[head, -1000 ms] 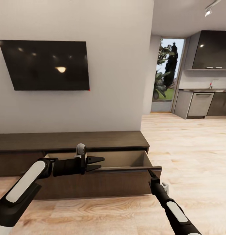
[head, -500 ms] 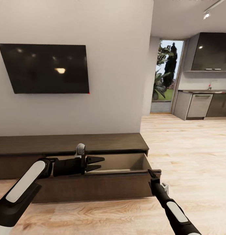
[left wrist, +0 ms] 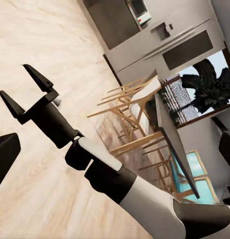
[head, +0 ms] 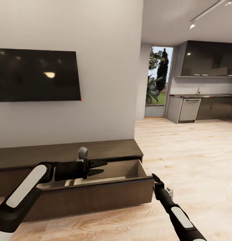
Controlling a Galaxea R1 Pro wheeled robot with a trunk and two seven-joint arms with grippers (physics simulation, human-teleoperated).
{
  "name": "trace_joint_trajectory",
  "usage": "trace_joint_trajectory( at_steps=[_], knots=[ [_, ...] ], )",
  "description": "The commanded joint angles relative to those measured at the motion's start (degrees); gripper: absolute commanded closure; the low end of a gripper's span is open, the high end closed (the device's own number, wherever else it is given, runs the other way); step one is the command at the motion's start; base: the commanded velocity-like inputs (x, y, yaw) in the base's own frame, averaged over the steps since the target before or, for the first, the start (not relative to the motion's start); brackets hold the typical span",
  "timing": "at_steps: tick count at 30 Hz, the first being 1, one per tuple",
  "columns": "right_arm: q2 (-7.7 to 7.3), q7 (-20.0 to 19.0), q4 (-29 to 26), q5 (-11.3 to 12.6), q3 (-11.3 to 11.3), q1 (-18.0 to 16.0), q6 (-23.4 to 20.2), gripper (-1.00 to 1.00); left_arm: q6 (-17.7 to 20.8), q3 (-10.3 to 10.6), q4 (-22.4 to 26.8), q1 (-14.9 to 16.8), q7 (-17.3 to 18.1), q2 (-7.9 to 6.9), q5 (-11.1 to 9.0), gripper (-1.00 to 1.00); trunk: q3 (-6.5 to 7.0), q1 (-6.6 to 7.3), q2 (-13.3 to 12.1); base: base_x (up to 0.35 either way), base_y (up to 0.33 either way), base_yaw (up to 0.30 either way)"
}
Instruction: Place each of the two pumpkins and all three candles from the living room inside a cabinet in the living room (use any cabinet), then make sure every cabinet is closed, and position the cauldron so it is next to a table in the living room.
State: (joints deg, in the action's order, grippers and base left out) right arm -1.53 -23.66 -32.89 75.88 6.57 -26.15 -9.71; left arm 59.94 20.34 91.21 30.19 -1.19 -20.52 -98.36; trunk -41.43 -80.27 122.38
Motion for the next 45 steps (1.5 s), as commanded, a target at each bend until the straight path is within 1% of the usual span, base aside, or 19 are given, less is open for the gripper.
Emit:
trace_joint_trajectory(
  at_steps=[1,45],
  knots=[
    [0.0,-0.2,0.0,0.6,0.2,0.0,-0.6,-1.0,0.1,0.0,0.0,0.0,-0.1,-0.05,-0.2,-1.0,0.19,0.23,-0.4,0.0,0.0,-0.227],
    [-0.23,-0.2,0.1,0.7,0.4,0.0,-0.6,-1.0,0.1,0.1,0.0,0.0,0.0,0.04,-0.2,-1.0,10.99,9.9,-18.0,0.0,0.0,-0.228]
  ],
)
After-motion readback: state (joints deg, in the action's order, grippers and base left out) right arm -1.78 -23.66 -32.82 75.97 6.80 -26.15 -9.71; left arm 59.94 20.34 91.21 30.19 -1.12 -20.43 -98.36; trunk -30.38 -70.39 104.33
